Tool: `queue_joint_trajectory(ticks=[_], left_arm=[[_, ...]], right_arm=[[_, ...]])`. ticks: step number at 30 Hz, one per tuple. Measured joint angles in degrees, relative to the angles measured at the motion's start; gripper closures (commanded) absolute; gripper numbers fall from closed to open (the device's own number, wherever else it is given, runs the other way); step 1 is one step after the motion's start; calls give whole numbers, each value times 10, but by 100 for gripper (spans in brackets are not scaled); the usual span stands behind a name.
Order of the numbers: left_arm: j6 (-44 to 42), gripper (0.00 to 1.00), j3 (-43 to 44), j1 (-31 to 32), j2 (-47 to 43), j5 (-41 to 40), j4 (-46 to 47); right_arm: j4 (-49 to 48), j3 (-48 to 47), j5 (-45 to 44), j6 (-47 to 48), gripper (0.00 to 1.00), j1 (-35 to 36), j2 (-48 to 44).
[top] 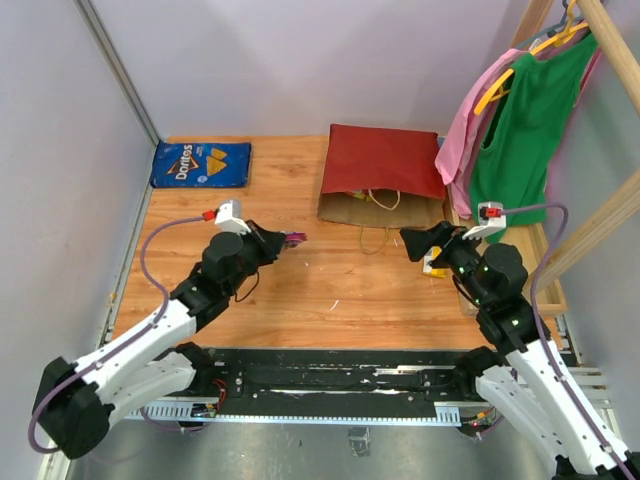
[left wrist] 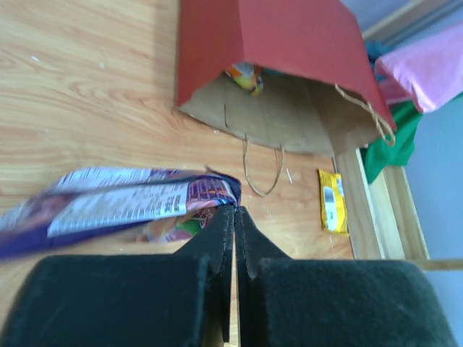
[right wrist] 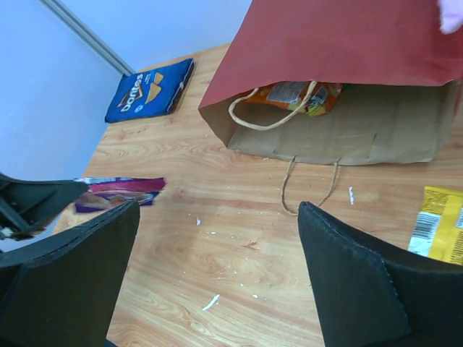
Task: Take the snacks out of the paper bag
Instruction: Take out the snack from the paper bag, then place the snack at the center of the board.
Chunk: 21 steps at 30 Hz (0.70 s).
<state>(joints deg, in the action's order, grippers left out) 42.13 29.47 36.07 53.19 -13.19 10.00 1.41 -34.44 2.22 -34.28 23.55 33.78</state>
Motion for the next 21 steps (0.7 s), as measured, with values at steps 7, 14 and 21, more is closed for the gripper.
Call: queue_joint_trajectory(ticks=[7, 14, 21], left_arm=[[-15, 99, 114, -26, -31, -80, -150], [-78, 99, 263, -53, 46, -146, -228], [-104, 100, 342, -109, 134, -139, -260]], right_arm=[[53, -11, -20, 36, 8, 0, -40], [57, 9, -17, 48, 7, 0, -18], [40, 14, -6, 57, 6, 0, 59]])
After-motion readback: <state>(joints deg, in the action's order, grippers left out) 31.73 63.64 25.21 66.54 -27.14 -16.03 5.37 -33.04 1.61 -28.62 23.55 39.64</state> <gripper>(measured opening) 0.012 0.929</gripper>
